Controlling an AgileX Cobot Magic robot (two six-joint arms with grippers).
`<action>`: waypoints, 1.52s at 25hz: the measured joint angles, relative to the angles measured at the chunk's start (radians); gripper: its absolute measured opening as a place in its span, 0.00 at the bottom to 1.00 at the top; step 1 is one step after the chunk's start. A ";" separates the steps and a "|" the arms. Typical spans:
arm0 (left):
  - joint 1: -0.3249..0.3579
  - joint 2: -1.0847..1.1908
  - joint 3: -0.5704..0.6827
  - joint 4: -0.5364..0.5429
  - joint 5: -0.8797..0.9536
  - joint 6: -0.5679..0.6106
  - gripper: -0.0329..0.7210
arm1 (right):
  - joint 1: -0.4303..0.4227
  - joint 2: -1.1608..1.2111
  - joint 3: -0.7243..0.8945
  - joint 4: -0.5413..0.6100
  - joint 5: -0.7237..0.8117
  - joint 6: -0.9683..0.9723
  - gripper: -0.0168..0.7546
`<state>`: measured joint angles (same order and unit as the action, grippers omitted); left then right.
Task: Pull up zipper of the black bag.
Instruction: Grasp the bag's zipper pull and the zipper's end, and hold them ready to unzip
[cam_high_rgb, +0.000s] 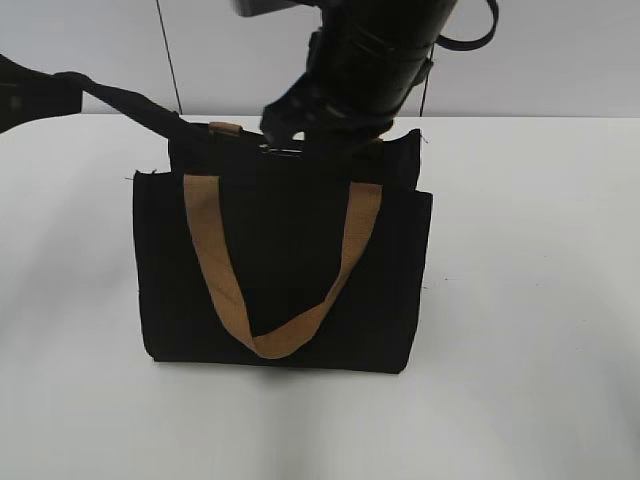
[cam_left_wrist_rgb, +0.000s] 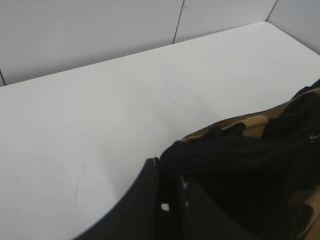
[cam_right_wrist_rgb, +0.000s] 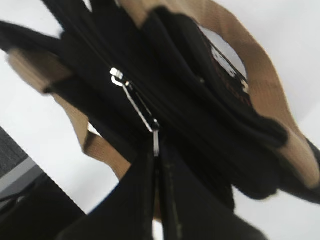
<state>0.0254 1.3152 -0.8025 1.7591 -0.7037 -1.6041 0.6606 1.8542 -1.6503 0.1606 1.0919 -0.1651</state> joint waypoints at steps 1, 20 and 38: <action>0.000 0.007 0.000 0.000 0.007 0.000 0.07 | -0.012 -0.001 0.000 -0.007 0.024 -0.002 0.00; 0.000 0.109 0.000 -0.004 0.012 0.000 0.07 | -0.191 -0.077 0.004 0.130 0.088 -0.048 0.00; -0.001 0.136 0.000 -0.007 0.013 0.000 0.07 | -0.223 -0.122 0.099 0.130 0.094 -0.046 0.00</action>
<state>0.0241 1.4509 -0.8025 1.7526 -0.6908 -1.6041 0.4373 1.7327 -1.5509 0.2904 1.1857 -0.2113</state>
